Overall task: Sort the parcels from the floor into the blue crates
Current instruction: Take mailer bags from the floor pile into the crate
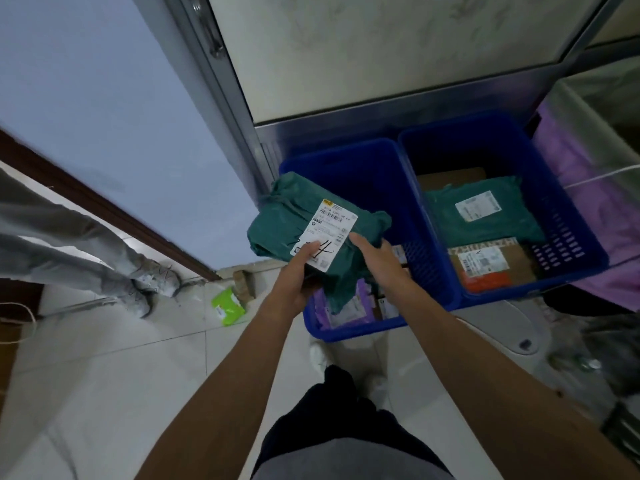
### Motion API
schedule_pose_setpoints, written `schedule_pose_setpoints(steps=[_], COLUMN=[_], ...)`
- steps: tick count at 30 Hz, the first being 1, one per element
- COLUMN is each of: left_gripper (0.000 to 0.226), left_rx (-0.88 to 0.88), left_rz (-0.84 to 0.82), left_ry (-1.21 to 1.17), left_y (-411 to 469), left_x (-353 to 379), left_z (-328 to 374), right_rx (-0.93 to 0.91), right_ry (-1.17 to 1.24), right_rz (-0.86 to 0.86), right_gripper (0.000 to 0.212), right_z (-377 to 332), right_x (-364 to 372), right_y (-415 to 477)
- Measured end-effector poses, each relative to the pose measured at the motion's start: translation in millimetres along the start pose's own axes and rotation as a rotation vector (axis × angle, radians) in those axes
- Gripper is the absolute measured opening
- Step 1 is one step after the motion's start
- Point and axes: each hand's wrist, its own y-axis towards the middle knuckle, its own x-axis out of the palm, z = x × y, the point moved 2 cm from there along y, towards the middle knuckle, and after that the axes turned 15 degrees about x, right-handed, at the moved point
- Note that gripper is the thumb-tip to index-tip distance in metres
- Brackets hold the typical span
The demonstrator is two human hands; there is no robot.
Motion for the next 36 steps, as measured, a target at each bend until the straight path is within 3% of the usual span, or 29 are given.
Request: schedule_pose_setpoints(steps=[4,9,14,16,18,20,22,25,29,33,36], left_gripper=[0.029,0.049,0.04,0.034,0.052,0.068,0.054,0.043,0.059,0.07,0.071], left_rx=[-0.036,-0.128,-0.088,-0.015,0.101,0.142,0.157,0.141,0.054,0.101,0.134], left_rz=[-0.106,-0.17,-0.082,0.018,0.077,0.033,-0.035,-0.094,-0.052,0.063,0.136], left_ry=[0.016,0.147,0.204,0.363,0.574,0.793,0.905,0.97,1.024,1.113,1.234], left_y=[12,47,108,134,160,179,191,219,252,291,313], left_x=[12,17,-1,-16,-32,-38,-34,-27,-21,-19,-24], left_z=[-6,-5,4,8,11,9,6,-10,-43,-75,-104], right_rx=[-0.009,0.012,0.012,0.045,0.07,0.1,0.13,0.188,0.249,0.285,0.255], right_ry=[0.146,0.146,0.095,0.07,0.033,-0.016,-0.053,-0.108,-0.134,-0.123,-0.206], right_rz=[-0.05,0.015,0.083,0.086,0.07,0.044,-0.005,-0.075,-0.153,-0.112,-0.125], right_gripper=[0.084,0.103,0.078,0.078,0.072,0.057,0.042,0.045,0.036,0.015,0.02], right_z=[-6,-38,-63,-68,-69,-71,-74,-75,-67,-48,-33], right_x=[2,-12,-23,-26,-26,-23,-21,-22,-31,-31,-23], right_y=[15,37,73,94,113,130,153,195,252,309,349])
